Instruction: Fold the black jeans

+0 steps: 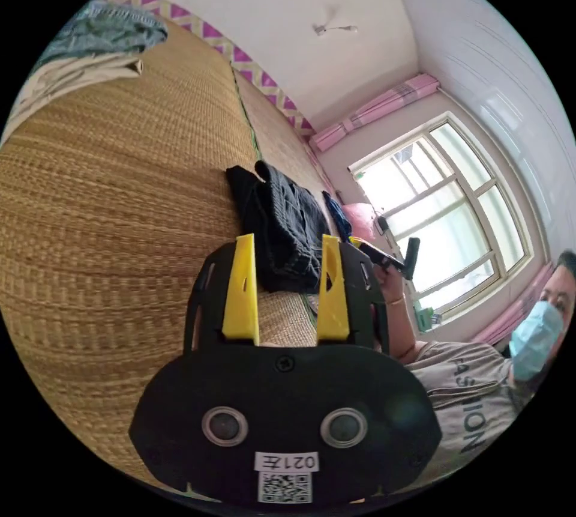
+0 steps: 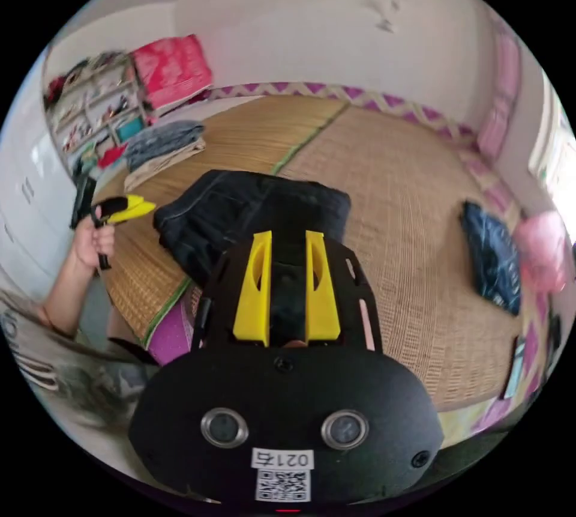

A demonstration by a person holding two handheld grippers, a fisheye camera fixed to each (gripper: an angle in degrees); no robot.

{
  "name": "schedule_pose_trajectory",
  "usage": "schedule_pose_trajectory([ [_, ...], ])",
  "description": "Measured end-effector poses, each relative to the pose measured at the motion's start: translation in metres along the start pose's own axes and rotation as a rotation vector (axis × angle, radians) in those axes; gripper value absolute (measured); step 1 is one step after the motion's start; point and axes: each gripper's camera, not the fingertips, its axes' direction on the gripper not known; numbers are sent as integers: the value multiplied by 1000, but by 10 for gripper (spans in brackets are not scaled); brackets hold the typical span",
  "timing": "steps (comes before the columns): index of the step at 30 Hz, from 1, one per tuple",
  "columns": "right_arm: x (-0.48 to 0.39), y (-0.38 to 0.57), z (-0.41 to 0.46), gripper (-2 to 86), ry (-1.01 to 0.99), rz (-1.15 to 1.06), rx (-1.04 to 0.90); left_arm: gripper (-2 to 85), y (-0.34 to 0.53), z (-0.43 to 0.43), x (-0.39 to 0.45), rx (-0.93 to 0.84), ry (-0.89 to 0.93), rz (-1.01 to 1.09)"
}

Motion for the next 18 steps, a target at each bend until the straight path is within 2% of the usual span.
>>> schedule_pose_trajectory([
  [2, 155, 29, 69, 109, -167, 206, -111, 186, -17, 25, -23, -112, 63, -58],
  [5, 284, 80, 167, 125, -451, 395, -199, 181, -25, 55, -38, -203, 78, -101],
  [9, 336, 116, 261, 132, -587, 428, -290, 143, -35, 84, -39, -279, 43, -122],
  [13, 362, 135, 335, 96, -654, 410, -334, 70, -38, 100, -45, -297, -35, -136],
  [18, 385, 157, 361, 56, -736, 435, -336, 52, -27, 82, -47, -206, 84, -149],
])
